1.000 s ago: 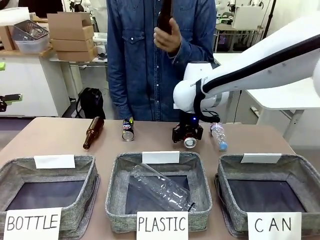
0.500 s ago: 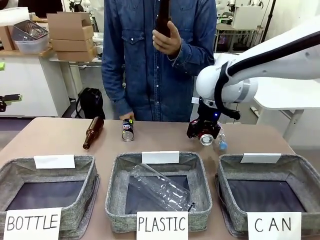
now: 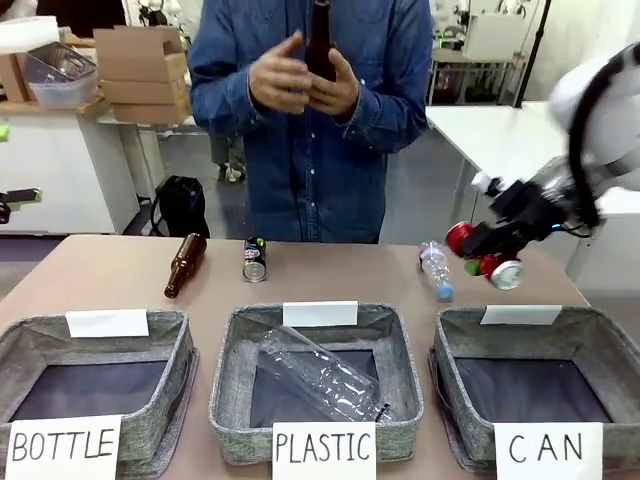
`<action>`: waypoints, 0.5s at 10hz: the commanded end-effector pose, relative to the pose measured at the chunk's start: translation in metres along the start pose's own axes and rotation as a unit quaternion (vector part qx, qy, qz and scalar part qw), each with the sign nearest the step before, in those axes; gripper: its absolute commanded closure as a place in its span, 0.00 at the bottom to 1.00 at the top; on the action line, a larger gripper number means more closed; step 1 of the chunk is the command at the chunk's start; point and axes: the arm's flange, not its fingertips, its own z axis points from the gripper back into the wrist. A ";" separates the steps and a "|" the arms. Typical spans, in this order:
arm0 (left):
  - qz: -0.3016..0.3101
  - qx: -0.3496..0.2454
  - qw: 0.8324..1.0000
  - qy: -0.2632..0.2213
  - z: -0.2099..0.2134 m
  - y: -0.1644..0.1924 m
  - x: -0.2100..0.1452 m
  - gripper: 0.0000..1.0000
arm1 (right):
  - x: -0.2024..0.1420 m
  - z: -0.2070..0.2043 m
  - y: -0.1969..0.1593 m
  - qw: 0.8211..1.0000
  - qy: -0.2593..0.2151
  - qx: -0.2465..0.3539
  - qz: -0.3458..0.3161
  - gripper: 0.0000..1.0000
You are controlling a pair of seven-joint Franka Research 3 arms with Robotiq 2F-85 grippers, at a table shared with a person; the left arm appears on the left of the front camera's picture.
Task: Sort the can waste into the basket.
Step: Pick up the can waste from the table and place it in the right Fabric basket.
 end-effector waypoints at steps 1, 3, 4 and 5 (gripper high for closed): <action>-0.005 -0.004 1.000 -0.001 -0.001 -0.002 0.000 0.00 | 0.025 -0.017 0.009 0.998 0.017 -0.052 -0.017 1.00; -0.005 -0.004 1.000 -0.001 -0.001 -0.002 0.000 0.00 | -0.006 0.005 -0.003 1.000 -0.003 0.004 0.000 1.00; -0.005 -0.004 1.000 -0.001 -0.001 -0.002 0.000 0.00 | 0.000 0.002 0.005 0.999 -0.007 0.020 0.043 1.00; -0.005 -0.004 1.000 -0.001 -0.001 -0.002 0.000 0.00 | -0.013 0.015 0.006 0.999 -0.015 0.028 0.043 1.00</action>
